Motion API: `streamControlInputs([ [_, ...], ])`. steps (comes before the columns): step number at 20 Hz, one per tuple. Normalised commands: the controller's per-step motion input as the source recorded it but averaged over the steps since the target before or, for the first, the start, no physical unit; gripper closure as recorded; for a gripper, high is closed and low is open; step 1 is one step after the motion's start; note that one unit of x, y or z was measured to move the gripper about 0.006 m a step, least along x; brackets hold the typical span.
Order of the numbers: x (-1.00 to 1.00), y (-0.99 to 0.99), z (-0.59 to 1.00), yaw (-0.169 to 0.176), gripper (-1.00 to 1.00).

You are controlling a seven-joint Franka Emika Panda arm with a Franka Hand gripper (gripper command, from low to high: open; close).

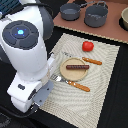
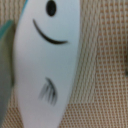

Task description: Interact with the objects in diverse but meaningful ways.

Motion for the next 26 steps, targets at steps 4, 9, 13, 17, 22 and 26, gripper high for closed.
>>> streamControlInputs([
  [4,0.0,0.0,-0.14,0.0,1.0],
  [9,0.0,0.01,-0.06,0.011,1.0],
  [13,-0.01,0.15,0.43,0.032,1.0],
  [17,0.06,0.46,0.98,0.033,1.0],
  [22,0.16,0.65,0.98,0.051,1.0],
  [26,0.14,0.81,0.63,0.059,1.0],
])
